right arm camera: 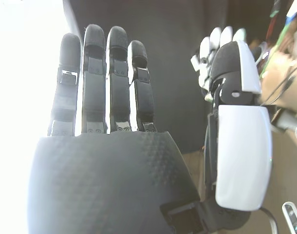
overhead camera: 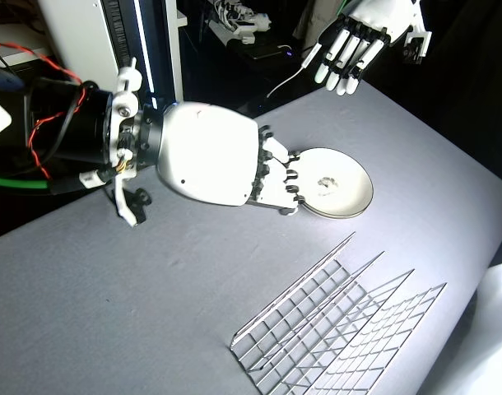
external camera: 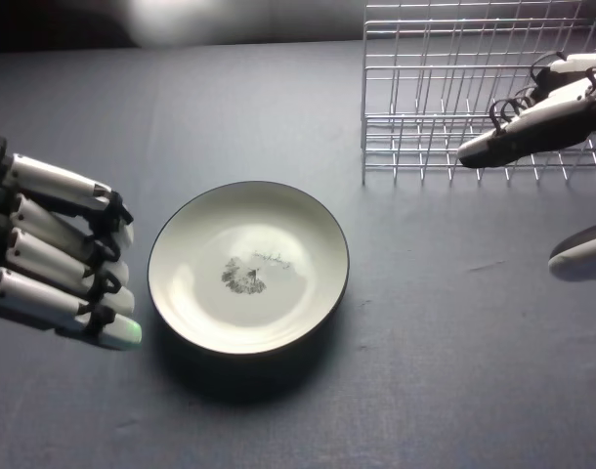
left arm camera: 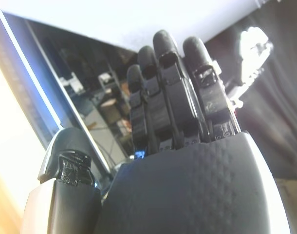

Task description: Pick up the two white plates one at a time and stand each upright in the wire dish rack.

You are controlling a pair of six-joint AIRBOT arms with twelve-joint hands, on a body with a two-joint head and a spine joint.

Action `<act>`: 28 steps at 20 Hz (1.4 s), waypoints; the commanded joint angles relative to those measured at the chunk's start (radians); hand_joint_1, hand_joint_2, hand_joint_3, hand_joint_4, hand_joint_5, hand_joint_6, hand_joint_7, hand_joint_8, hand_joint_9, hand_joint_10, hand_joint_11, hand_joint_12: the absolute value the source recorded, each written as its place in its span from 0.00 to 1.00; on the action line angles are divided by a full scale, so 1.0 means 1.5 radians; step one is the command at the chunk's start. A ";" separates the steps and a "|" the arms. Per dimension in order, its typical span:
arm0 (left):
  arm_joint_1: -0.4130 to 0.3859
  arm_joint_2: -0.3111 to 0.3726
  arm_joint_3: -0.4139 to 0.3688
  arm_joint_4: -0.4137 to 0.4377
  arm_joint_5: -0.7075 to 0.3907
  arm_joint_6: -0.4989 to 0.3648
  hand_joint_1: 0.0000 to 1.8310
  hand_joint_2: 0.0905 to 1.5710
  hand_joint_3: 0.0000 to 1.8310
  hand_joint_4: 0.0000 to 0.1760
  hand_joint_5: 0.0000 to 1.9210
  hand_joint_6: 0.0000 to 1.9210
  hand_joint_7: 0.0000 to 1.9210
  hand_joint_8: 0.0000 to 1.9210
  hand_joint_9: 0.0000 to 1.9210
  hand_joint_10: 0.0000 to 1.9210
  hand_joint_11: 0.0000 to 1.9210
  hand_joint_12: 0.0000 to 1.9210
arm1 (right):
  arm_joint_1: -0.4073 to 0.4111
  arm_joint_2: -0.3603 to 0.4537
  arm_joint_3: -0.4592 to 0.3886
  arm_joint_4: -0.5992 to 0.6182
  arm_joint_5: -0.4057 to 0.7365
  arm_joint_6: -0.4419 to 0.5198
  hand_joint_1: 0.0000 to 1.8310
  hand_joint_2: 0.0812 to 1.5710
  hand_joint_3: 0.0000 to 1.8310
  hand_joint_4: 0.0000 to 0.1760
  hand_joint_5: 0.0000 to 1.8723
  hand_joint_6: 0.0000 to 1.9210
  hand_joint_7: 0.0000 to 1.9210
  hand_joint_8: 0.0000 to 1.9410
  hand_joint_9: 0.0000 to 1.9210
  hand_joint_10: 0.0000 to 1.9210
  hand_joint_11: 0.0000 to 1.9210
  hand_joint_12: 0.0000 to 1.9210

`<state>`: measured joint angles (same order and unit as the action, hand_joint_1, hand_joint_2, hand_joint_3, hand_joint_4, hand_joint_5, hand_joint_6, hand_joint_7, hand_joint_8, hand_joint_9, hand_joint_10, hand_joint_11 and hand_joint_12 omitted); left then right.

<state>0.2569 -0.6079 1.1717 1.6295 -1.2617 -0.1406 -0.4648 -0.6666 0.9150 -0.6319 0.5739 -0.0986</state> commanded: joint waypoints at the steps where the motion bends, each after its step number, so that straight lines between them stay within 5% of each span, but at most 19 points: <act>1: -0.015 0.005 0.002 -0.068 -0.022 -0.006 0.00 0.67 0.13 0.00 0.00 0.00 0.00 0.00 0.00 0.00 0.00 0.00 | 0.007 0.004 0.003 0.028 0.078 0.003 0.00 0.69 0.08 0.00 0.00 0.01 0.00 0.01 0.00 0.01 0.00 0.01; 4: -0.034 0.005 0.004 -0.064 -0.021 -0.015 0.00 0.73 0.02 0.00 0.00 0.00 0.00 0.00 0.00 0.00 0.00 0.00 | 0.010 0.004 0.003 0.026 0.090 0.003 0.00 0.73 0.01 0.00 0.03 0.00 0.01 0.00 0.00 0.00 0.00 0.00; 13: -0.094 -0.010 0.003 0.043 -0.018 -0.031 0.00 0.71 0.01 0.00 0.00 0.00 0.00 0.00 0.00 0.00 0.00 0.00 | 0.006 0.003 0.002 0.005 0.105 0.001 0.00 0.74 0.00 0.00 0.04 0.00 0.03 0.00 0.01 0.00 0.00 0.00; 17: -0.121 -0.028 0.006 0.081 -0.007 -0.081 0.00 0.70 0.00 0.00 0.00 0.00 0.00 0.00 0.00 0.00 0.00 0.00 | 0.006 0.003 0.002 -0.004 0.122 0.000 0.00 0.77 0.00 0.00 0.05 0.00 0.03 0.00 0.02 0.00 0.02 0.02; 20: -0.060 -0.075 0.008 0.078 0.018 -0.048 0.00 0.68 0.00 0.00 0.00 0.00 0.00 0.00 0.00 0.00 0.00 0.00 | 0.004 0.002 0.002 -0.007 0.125 -0.004 0.00 0.78 0.00 0.00 0.02 0.00 0.01 0.00 0.00 0.00 0.00 0.01; 22: -0.015 -0.119 0.038 0.083 0.029 -0.033 0.00 0.69 0.00 0.00 0.00 0.00 0.00 0.00 0.00 0.00 0.00 0.00 | 0.005 0.002 0.002 -0.009 0.130 -0.022 0.00 0.77 0.00 0.00 0.05 0.01 0.04 0.00 0.03 0.00 0.00 0.09; 28: 0.081 -0.219 0.128 0.057 0.093 -0.024 0.00 0.68 0.00 0.00 0.00 0.00 0.00 0.00 0.00 0.00 0.00 0.00 | 0.005 0.002 0.002 -0.028 0.144 -0.097 0.03 0.78 0.00 0.00 0.06 0.00 0.04 0.00 0.03 0.00 0.00 0.09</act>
<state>0.3862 -0.9455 1.3678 1.7950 -1.0912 -0.1745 -0.4656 -0.6685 0.9176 -0.7231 0.6975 -0.2497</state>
